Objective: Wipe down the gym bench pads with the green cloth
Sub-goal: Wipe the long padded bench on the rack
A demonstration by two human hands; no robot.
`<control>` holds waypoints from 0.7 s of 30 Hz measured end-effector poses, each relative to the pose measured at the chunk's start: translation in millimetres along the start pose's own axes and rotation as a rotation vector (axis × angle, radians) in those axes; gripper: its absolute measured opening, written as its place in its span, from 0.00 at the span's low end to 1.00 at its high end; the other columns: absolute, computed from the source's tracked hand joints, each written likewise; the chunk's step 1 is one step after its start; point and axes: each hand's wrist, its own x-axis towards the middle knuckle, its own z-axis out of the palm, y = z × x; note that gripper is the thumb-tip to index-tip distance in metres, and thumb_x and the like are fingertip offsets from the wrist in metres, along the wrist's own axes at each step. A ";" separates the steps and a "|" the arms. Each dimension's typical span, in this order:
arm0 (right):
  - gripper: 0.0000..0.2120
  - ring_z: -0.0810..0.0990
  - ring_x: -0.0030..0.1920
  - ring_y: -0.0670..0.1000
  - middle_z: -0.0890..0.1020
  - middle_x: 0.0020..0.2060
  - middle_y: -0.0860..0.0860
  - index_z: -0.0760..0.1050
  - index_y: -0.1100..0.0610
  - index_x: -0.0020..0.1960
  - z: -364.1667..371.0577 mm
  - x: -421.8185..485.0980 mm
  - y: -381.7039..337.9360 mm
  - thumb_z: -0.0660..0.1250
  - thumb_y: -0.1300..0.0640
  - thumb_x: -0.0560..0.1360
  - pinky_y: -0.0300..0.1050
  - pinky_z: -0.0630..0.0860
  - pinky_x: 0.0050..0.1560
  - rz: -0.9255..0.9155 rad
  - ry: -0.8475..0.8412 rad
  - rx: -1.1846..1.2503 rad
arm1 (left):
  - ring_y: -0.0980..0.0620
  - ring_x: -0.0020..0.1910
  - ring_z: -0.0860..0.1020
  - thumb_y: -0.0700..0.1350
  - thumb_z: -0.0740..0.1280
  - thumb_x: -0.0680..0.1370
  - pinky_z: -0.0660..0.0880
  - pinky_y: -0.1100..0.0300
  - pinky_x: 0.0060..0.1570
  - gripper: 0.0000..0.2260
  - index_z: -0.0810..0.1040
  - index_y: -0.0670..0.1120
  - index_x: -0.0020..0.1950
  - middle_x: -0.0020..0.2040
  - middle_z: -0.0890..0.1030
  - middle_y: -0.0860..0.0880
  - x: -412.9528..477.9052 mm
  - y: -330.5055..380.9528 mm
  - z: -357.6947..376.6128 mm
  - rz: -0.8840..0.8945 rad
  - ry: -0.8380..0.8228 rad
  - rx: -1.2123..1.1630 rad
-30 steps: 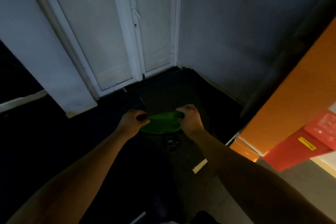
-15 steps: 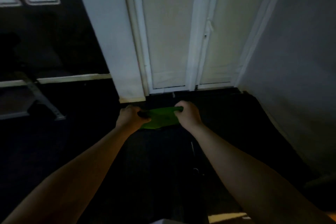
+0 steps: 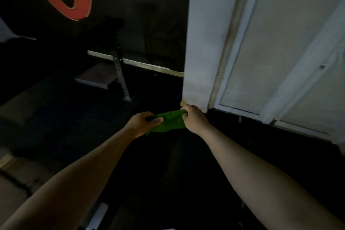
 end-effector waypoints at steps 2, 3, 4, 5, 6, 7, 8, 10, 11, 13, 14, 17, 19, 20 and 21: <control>0.10 0.75 0.53 0.56 0.73 0.54 0.53 0.76 0.55 0.58 18.5 30.1 -22.6 0.58 0.61 0.81 0.48 0.75 0.50 -0.032 0.002 0.012 | 0.51 0.40 0.81 0.59 0.72 0.76 0.76 0.55 0.38 0.12 0.81 0.51 0.47 0.40 0.82 0.50 12.9 -16.7 -25.3 -0.039 0.078 0.054; 0.10 0.75 0.53 0.56 0.73 0.54 0.53 0.77 0.55 0.56 28.1 43.4 -33.2 0.60 0.63 0.80 0.49 0.75 0.52 -0.036 -0.002 0.026 | 0.51 0.40 0.81 0.58 0.72 0.75 0.77 0.54 0.39 0.11 0.81 0.51 0.48 0.40 0.82 0.50 17.4 -24.6 -35.2 -0.057 0.125 0.097; 0.10 0.75 0.53 0.56 0.73 0.54 0.53 0.78 0.54 0.55 37.6 55.1 -45.3 0.61 0.64 0.79 0.51 0.76 0.53 -0.035 -0.019 0.047 | 0.52 0.39 0.81 0.58 0.72 0.75 0.79 0.53 0.40 0.10 0.80 0.52 0.48 0.41 0.82 0.50 22.3 -34.8 -44.3 -0.082 0.171 0.122; 0.10 0.76 0.53 0.55 0.72 0.54 0.53 0.78 0.54 0.54 49.3 69.1 -59.2 0.62 0.64 0.79 0.51 0.77 0.53 -0.026 -0.042 0.075 | 0.53 0.38 0.82 0.57 0.73 0.75 0.80 0.53 0.38 0.10 0.79 0.53 0.48 0.41 0.83 0.51 25.6 -45.6 -55.2 -0.118 0.215 0.115; 0.10 0.76 0.52 0.54 0.73 0.54 0.52 0.79 0.53 0.52 58.6 80.1 -72.7 0.63 0.65 0.79 0.51 0.78 0.53 -0.018 -0.052 0.104 | 0.52 0.38 0.82 0.56 0.73 0.76 0.80 0.53 0.35 0.09 0.78 0.53 0.48 0.42 0.82 0.51 28.6 -55.8 -64.2 -0.155 0.243 0.091; 0.10 0.77 0.51 0.53 0.74 0.53 0.52 0.79 0.53 0.50 69.8 93.5 -88.8 0.63 0.65 0.78 0.50 0.79 0.51 -0.009 -0.061 0.133 | 0.52 0.38 0.82 0.54 0.72 0.77 0.78 0.56 0.33 0.08 0.77 0.52 0.49 0.43 0.82 0.50 30.8 -67.1 -74.6 -0.195 0.261 0.057; 0.10 0.78 0.49 0.52 0.76 0.51 0.51 0.79 0.52 0.48 79.2 103.1 -100.5 0.64 0.65 0.77 0.49 0.80 0.49 0.006 -0.065 0.172 | 0.52 0.39 0.81 0.53 0.72 0.77 0.77 0.58 0.32 0.08 0.75 0.52 0.50 0.45 0.81 0.50 32.3 -76.1 -81.2 -0.223 0.275 0.031; 0.10 0.80 0.45 0.50 0.80 0.45 0.50 0.78 0.49 0.43 103.5 128.6 -129.8 0.66 0.64 0.75 0.48 0.81 0.47 0.018 -0.104 0.233 | 0.51 0.40 0.81 0.51 0.72 0.78 0.75 0.59 0.33 0.08 0.74 0.52 0.51 0.46 0.80 0.50 36.9 -97.3 -98.7 -0.303 0.358 -0.065; 0.09 0.81 0.44 0.50 0.81 0.43 0.50 0.78 0.49 0.42 114.6 140.4 -144.9 0.67 0.63 0.74 0.48 0.82 0.46 0.017 -0.132 0.269 | 0.51 0.41 0.80 0.52 0.71 0.78 0.75 0.58 0.34 0.08 0.74 0.52 0.50 0.46 0.80 0.49 40.1 -107.3 -103.5 -0.354 0.418 -0.149; 0.07 0.81 0.44 0.50 0.82 0.41 0.49 0.78 0.51 0.41 142.4 175.0 -183.0 0.67 0.62 0.72 0.45 0.79 0.44 -0.025 -0.214 0.337 | 0.50 0.41 0.80 0.52 0.70 0.78 0.76 0.56 0.37 0.08 0.74 0.50 0.48 0.45 0.81 0.47 50.1 -127.4 -124.1 -0.452 0.575 -0.321; 0.07 0.81 0.44 0.49 0.82 0.41 0.49 0.78 0.51 0.42 146.9 179.1 -192.3 0.67 0.62 0.72 0.44 0.78 0.44 -0.044 -0.235 0.366 | 0.50 0.40 0.79 0.52 0.69 0.79 0.76 0.56 0.38 0.08 0.74 0.49 0.47 0.45 0.81 0.47 53.5 -130.6 -128.0 -0.483 0.615 -0.412; 0.07 0.81 0.47 0.50 0.82 0.43 0.49 0.78 0.51 0.43 189.3 242.6 -260.5 0.68 0.62 0.73 0.43 0.77 0.44 -0.194 -0.485 0.386 | 0.49 0.39 0.80 0.52 0.66 0.81 0.77 0.55 0.37 0.09 0.74 0.47 0.49 0.46 0.81 0.44 81.9 -155.1 -182.5 -0.557 0.863 -0.765; 0.07 0.80 0.47 0.48 0.82 0.45 0.49 0.79 0.51 0.47 195.0 251.2 -272.2 0.69 0.63 0.74 0.39 0.74 0.42 -0.251 -0.597 0.374 | 0.49 0.40 0.80 0.51 0.63 0.83 0.77 0.56 0.36 0.08 0.74 0.47 0.50 0.45 0.80 0.45 83.7 -153.9 -197.0 -0.548 0.896 -0.901; 0.07 0.79 0.47 0.47 0.82 0.46 0.49 0.80 0.52 0.50 193.3 249.8 -274.7 0.69 0.63 0.75 0.37 0.73 0.42 -0.278 -0.635 0.377 | 0.50 0.41 0.80 0.51 0.62 0.84 0.77 0.57 0.35 0.09 0.74 0.47 0.51 0.45 0.80 0.45 83.2 -151.1 -197.6 -0.543 0.889 -0.926; 0.08 0.79 0.48 0.46 0.82 0.47 0.50 0.80 0.54 0.52 199.5 258.2 -283.9 0.69 0.63 0.76 0.36 0.73 0.42 -0.308 -0.695 0.370 | 0.50 0.43 0.81 0.52 0.61 0.84 0.77 0.56 0.36 0.09 0.74 0.48 0.52 0.47 0.81 0.45 86.3 -152.1 -207.0 -0.530 0.918 -0.963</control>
